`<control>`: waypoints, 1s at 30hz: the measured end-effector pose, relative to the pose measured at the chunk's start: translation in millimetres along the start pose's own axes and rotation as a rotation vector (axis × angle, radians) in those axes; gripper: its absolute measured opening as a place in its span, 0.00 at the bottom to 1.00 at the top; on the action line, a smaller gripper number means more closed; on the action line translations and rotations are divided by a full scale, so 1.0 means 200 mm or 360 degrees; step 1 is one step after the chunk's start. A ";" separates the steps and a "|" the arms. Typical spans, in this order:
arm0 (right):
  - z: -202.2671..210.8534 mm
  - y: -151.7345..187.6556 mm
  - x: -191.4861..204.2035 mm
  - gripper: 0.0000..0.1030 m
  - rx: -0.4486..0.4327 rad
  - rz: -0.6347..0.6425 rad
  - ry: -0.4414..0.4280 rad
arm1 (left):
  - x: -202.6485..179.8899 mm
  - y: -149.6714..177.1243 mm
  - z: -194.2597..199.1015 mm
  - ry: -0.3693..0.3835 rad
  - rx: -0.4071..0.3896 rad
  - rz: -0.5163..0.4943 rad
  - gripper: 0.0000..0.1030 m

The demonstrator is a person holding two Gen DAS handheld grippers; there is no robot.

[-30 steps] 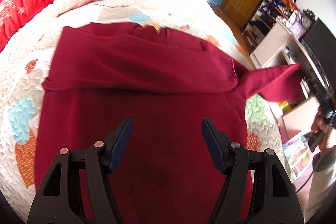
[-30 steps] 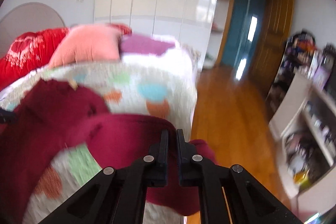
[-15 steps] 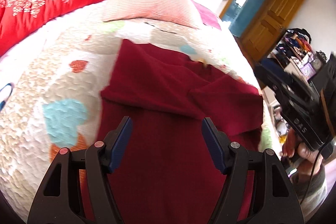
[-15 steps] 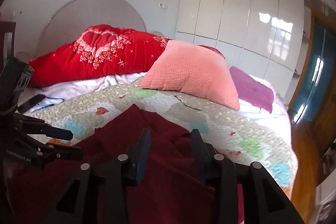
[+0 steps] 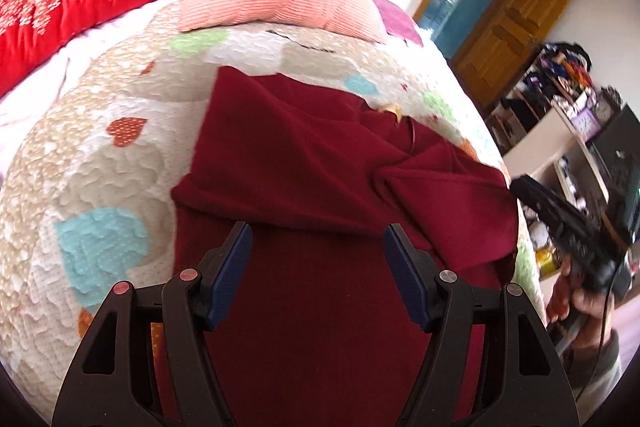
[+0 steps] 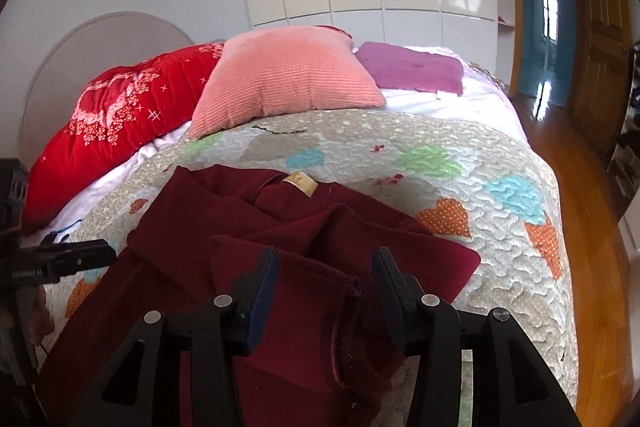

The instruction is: Fold small clothes

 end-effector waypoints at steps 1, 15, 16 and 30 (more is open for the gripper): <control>-0.01 -0.01 0.01 0.45 0.0006 -0.0003 -0.0026 | 0.00 0.01 -0.01 -0.0002 0.0002 -0.0014 0.66; -0.04 -0.17 0.30 0.51 0.0166 0.0312 -0.0097 | 0.09 0.08 0.11 -0.0027 -0.0100 -0.0095 0.66; -0.02 -0.16 0.23 0.51 0.0167 0.0286 -0.0036 | 0.10 0.08 0.12 -0.0024 -0.0110 -0.0105 0.66; -0.06 0.12 0.08 0.10 0.0258 -0.0017 -0.0035 | 0.22 0.10 0.15 0.0083 -0.0135 -0.0047 0.66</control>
Point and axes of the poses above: each gripper's, at about its wrist camera, not at the fingertips, and z roughly against the way its jaws point, x to its left, y to its underside, the point moved 5 cm from there along -z, roughly the way its jaws point, and after that the axes turned 13 degrees about y, right-handed, at the moved point
